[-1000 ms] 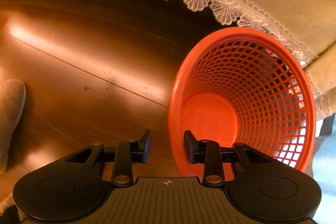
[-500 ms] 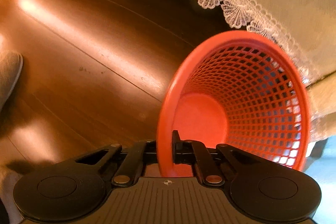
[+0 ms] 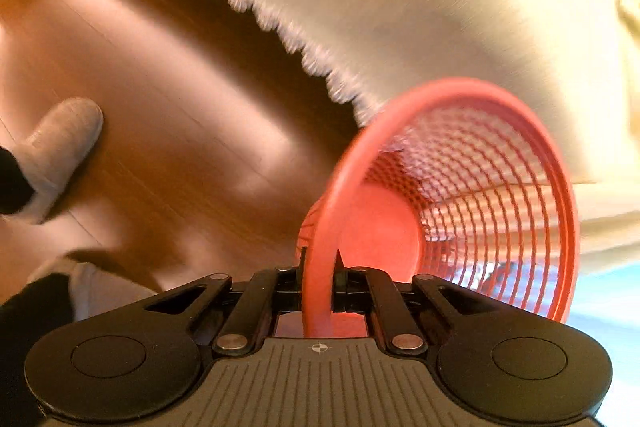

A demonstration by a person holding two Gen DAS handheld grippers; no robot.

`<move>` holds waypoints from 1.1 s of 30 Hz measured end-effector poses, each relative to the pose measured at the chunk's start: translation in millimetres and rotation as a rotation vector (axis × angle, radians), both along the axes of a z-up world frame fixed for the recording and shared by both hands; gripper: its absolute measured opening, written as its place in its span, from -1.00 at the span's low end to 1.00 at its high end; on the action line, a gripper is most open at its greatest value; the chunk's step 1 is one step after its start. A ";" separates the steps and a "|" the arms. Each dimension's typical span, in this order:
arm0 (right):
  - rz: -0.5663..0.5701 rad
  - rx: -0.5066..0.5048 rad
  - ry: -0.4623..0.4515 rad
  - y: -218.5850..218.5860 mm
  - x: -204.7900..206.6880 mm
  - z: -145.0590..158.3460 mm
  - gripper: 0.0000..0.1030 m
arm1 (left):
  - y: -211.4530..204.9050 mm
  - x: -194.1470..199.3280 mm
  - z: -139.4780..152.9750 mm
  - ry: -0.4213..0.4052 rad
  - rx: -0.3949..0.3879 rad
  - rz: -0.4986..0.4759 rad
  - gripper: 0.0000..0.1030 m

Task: Organize objects
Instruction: 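Lift the orange wastebasket with the right gripper onto the sofa beside the items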

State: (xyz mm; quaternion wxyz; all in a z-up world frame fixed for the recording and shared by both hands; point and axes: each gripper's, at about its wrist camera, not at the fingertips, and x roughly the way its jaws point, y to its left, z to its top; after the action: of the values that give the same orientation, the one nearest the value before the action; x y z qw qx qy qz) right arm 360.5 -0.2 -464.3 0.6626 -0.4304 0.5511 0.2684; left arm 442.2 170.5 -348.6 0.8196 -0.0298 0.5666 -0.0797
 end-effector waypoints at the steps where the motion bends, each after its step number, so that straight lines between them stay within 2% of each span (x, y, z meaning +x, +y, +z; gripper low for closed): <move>1: -0.006 -0.004 -0.005 5.0 2.3 22.1 -0.96 | 6.7 2.5 21.3 -0.013 -0.004 0.000 0.97; 5: -0.037 -0.024 -0.043 27.1 19.6 97.9 -0.96 | 35.1 17.4 97.2 -0.064 -0.014 -0.004 0.97; 8: -0.043 -0.040 -0.064 45.3 38.7 138.6 -0.96 | 58.7 34.1 144.4 -0.110 -0.013 -0.001 0.97; 11: -0.053 -0.054 -0.085 60.3 61.5 168.3 -0.96 | 80.2 55.8 180.8 -0.160 0.001 -0.002 0.97; 15: -0.041 -0.073 -0.097 74.4 96.3 187.1 -0.96 | 106.7 94.9 213.1 -0.206 0.030 0.007 0.97; 17: -0.032 -0.075 -0.096 76.5 113.4 194.7 -0.96 | 116.1 115.1 222.3 -0.221 0.042 0.014 0.97; 23: -0.020 -0.076 -0.085 63.6 175.0 187.0 -0.96 | 134.1 175.2 234.3 -0.235 0.078 0.028 0.97; 29: 0.013 -0.126 -0.042 55.2 225.4 174.5 -0.96 | 153.0 222.9 235.3 -0.198 0.076 0.085 0.97; 33: 0.006 -0.155 -0.014 54.2 250.9 169.3 -0.96 | 161.9 252.9 225.8 -0.158 0.068 0.100 0.97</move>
State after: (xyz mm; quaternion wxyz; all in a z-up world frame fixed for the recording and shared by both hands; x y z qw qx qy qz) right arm 611.4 54.0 -295.0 0.6303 -0.4841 0.5642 0.2238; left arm 695.2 332.4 -122.8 0.8652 -0.0238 0.5003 -0.0217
